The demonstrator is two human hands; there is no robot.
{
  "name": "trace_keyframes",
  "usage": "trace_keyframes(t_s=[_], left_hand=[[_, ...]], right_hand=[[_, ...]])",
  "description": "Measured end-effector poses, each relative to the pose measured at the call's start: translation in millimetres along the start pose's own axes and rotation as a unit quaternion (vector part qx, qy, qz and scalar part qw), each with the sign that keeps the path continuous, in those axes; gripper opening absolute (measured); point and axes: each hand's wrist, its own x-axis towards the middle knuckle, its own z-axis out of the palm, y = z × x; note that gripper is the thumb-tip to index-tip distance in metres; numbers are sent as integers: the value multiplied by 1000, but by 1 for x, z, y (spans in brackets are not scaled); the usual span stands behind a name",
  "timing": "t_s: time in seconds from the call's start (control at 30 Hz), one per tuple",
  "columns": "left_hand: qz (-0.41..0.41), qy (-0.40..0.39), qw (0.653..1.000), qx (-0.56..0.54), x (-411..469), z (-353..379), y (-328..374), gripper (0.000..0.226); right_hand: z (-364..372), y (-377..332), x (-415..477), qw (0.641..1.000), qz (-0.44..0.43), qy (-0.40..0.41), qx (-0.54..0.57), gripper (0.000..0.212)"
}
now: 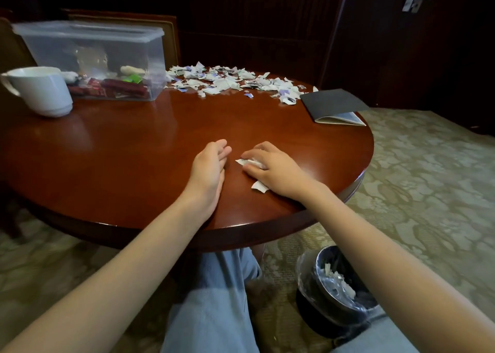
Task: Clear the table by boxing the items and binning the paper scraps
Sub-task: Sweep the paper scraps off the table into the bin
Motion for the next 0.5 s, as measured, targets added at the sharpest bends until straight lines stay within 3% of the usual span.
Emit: trace_keyframes(t_s=[0.23,0.3,0.4,0.5], left_hand=[[-18,-17,988,-150,-54,18,-5,28],[-30,-61,985,-160,-72,26,-10,30],[-106,-156,971,-145,-91,41,-27,33],[-231,-172,943,-164,-87,53,-49,31]], right_hand=[[-4,10,-3,999,-41,29,-5,29],[-6,13,-4,998,-53,16,-5,28],[-8,14,-5,998,-55,12,-2,27],[-10,13,-7,999,-51,1,14,28]])
